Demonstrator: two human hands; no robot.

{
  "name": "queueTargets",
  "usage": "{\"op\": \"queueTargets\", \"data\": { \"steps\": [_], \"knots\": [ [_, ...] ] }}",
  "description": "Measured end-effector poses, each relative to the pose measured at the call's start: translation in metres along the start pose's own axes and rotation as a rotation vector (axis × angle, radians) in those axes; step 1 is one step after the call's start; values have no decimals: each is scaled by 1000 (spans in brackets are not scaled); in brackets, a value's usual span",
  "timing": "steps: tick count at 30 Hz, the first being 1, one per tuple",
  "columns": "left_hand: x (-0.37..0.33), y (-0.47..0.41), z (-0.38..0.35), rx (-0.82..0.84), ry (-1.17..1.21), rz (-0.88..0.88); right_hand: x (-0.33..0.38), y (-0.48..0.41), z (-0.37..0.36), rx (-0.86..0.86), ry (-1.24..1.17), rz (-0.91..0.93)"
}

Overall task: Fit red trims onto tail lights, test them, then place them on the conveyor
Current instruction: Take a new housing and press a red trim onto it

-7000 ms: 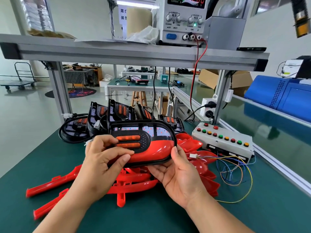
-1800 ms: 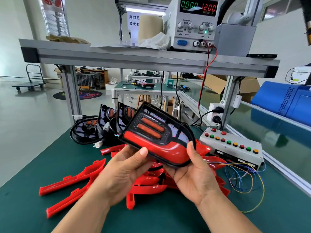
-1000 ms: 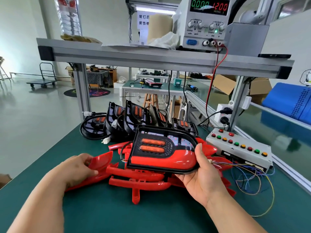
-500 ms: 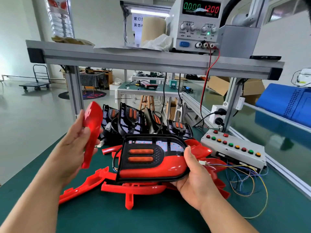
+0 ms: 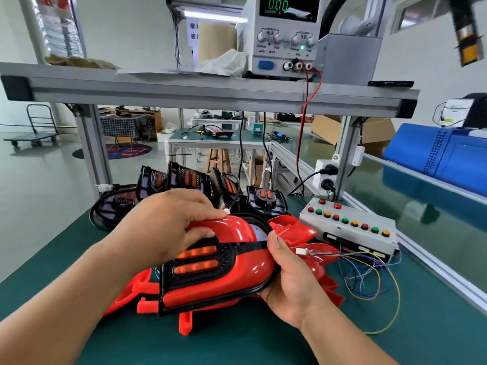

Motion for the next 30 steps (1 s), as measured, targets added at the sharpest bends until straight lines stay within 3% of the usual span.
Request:
{"op": "queueTargets", "data": {
  "steps": [13, 30],
  "knots": [
    [-12, -5, -18, -18, 33, -39, -1, 3, -5, 1, -12, 85],
    [-18, 2, -9, -71, -67, -85, -1, 4, -5, -74, -21, 50]
  ]
}}
Point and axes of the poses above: each hand's wrist, its own y-axis away from the middle knuckle, its own z-axis out of the back of the hand, x = y × z, the point moved 4 cm from there along -y, towards the middle knuckle, and after that the axes turned 9 degrees about z, right-handed, at the moved point
